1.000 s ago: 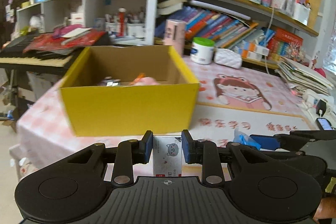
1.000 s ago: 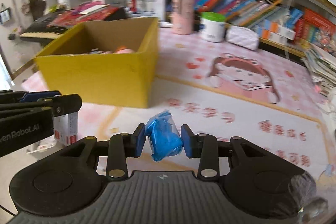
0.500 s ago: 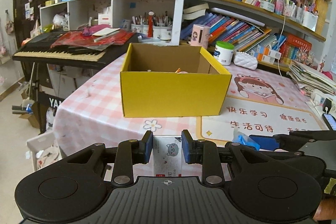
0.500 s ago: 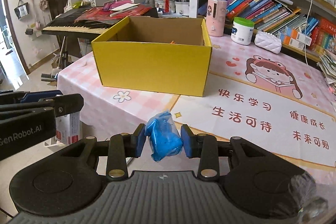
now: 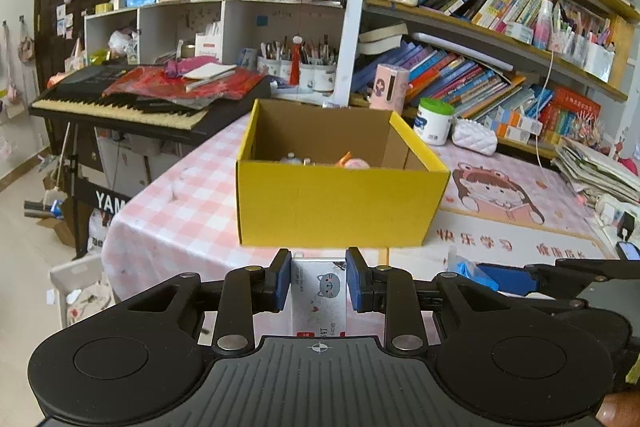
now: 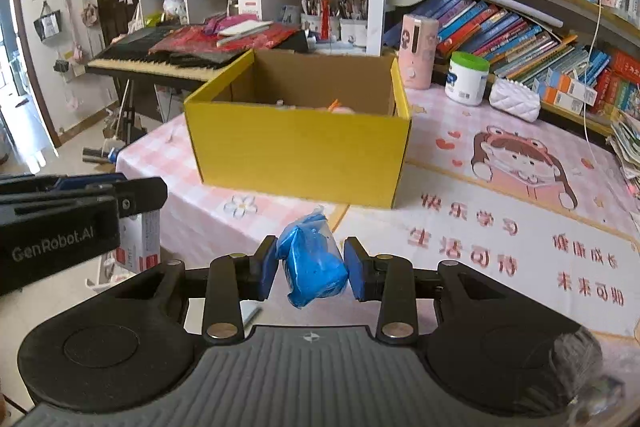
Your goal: Organize objects
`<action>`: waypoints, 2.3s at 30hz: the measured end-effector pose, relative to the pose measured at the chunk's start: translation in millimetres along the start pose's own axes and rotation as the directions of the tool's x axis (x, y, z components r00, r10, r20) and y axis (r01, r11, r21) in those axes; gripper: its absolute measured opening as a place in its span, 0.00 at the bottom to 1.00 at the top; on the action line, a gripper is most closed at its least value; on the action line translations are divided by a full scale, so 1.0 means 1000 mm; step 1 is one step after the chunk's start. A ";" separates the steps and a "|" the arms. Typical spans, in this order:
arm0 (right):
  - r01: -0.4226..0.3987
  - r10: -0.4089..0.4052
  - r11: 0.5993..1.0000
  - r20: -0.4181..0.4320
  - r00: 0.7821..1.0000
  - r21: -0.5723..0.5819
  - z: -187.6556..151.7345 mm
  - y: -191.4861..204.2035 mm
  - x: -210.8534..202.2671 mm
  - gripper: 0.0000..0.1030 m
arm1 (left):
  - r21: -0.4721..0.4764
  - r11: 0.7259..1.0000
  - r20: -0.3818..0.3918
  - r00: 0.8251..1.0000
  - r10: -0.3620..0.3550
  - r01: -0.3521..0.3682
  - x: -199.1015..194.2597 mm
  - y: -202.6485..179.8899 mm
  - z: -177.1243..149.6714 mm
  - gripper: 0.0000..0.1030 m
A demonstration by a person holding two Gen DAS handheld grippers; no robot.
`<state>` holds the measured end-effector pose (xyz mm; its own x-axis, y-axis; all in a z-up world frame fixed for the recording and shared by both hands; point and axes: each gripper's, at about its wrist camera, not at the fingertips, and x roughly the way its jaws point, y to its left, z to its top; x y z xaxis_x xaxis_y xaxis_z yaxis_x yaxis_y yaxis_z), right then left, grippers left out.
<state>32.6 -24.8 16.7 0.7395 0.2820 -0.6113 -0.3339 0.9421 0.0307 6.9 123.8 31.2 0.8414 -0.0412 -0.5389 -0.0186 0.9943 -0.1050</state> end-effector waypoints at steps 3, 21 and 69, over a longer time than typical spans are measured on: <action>-0.013 0.013 1.000 0.040 0.999 0.000 0.023 -0.006 0.009 0.33 | 0.003 1.000 0.023 1.000 0.006 -0.006 0.010 -0.001 0.016 0.26; -0.085 0.091 0.985 0.032 0.995 -0.150 0.127 -0.044 0.136 0.33 | -0.017 0.991 0.004 0.991 0.135 -0.135 0.147 -0.011 0.101 0.26; 0.334 -0.342 0.931 0.033 0.939 0.147 -0.016 -0.037 -0.013 0.97 | 0.032 0.997 -0.014 0.997 0.077 -0.077 0.024 -0.035 0.008 1.00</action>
<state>26.2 -65.9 10.4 0.8281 -0.0516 -0.5582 0.0219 0.9980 -0.0596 31.9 89.2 28.2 0.8296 0.0343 -0.5574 -0.0655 0.9972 -0.0362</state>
